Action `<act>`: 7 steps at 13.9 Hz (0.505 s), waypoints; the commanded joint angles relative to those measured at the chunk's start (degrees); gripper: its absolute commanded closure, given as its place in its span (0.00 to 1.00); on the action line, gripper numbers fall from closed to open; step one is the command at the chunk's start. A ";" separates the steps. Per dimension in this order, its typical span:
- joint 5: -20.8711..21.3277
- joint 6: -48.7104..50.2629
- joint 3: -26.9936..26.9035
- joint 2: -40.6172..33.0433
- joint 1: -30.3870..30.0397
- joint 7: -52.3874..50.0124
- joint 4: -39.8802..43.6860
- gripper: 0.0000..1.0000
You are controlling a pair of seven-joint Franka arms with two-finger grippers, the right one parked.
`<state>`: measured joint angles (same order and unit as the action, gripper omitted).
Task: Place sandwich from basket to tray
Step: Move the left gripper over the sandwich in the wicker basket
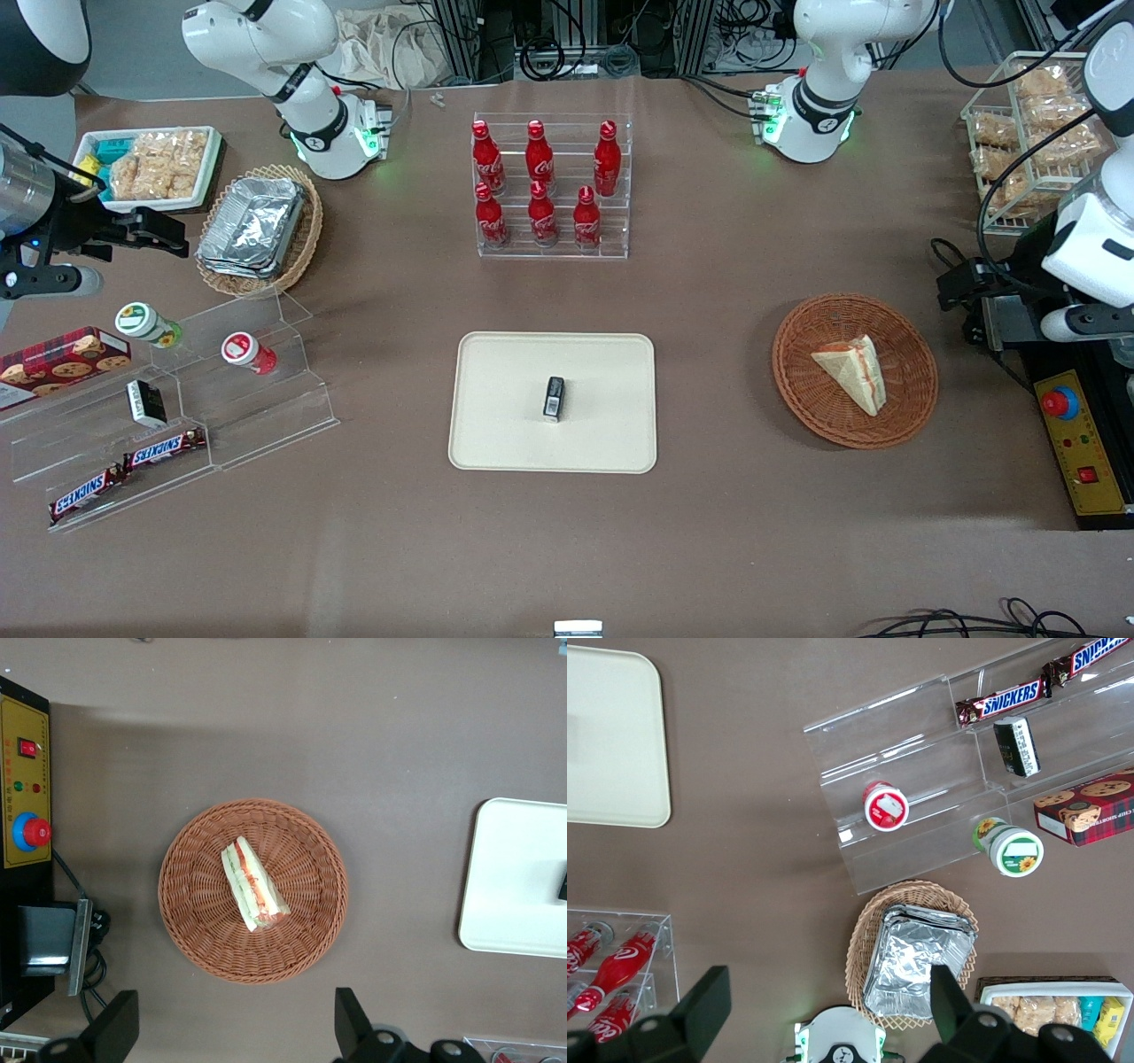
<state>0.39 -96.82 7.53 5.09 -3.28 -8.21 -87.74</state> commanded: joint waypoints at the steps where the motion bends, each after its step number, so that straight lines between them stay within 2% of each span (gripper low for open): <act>1: 0.85 1.64 -0.06 1.33 0.55 -0.76 2.13 0.01; 5: 0.93 1.81 -0.06 3.09 0.64 -1.37 1.61 0.01; 7: 0.93 1.29 -0.15 3.35 0.47 -7.22 -1.28 0.01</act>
<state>0.39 -96.11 7.55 7.69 -3.28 -10.51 -88.02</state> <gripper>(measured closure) 0.004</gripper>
